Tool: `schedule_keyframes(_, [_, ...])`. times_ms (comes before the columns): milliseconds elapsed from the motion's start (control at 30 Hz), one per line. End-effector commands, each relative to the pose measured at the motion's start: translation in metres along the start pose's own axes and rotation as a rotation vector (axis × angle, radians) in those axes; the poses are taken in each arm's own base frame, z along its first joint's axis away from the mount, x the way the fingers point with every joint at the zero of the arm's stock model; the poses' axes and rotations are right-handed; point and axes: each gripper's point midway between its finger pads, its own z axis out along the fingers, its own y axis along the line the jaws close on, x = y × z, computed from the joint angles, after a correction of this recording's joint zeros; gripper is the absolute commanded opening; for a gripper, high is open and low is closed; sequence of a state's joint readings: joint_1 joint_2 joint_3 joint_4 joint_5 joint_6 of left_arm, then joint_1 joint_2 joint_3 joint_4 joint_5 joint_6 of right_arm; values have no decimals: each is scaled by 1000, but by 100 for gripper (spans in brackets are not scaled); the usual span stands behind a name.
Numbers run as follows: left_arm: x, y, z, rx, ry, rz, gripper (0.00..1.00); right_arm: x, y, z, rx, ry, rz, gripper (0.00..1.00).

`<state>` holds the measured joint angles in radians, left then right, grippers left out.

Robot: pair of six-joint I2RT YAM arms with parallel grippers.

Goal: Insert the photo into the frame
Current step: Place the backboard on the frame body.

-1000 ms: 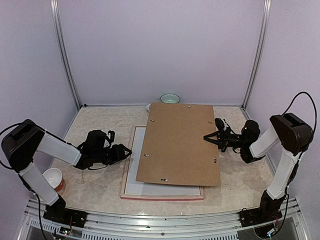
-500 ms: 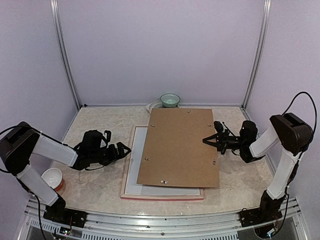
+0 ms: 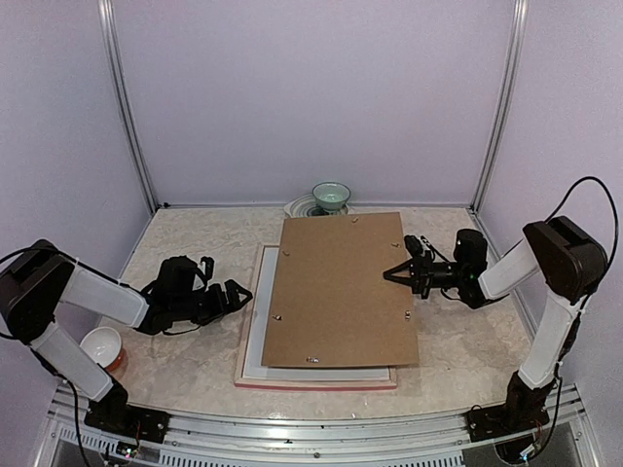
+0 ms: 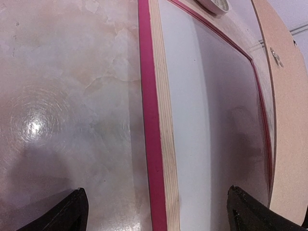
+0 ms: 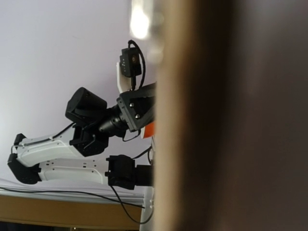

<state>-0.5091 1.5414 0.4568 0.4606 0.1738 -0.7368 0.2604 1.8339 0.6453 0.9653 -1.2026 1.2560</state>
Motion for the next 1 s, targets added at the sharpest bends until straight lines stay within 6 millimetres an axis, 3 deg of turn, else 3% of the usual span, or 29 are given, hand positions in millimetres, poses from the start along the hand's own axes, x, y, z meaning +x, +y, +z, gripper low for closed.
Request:
schedule_keyframes(0, [-7, 1, -7, -1, -35, -7, 99, -5, 12, 10, -17, 18, -75, 0])
schedule_keyframes(967, [-7, -2, -8, 15, -34, -21, 99, -3, -7, 35, -10, 53, -22, 0])
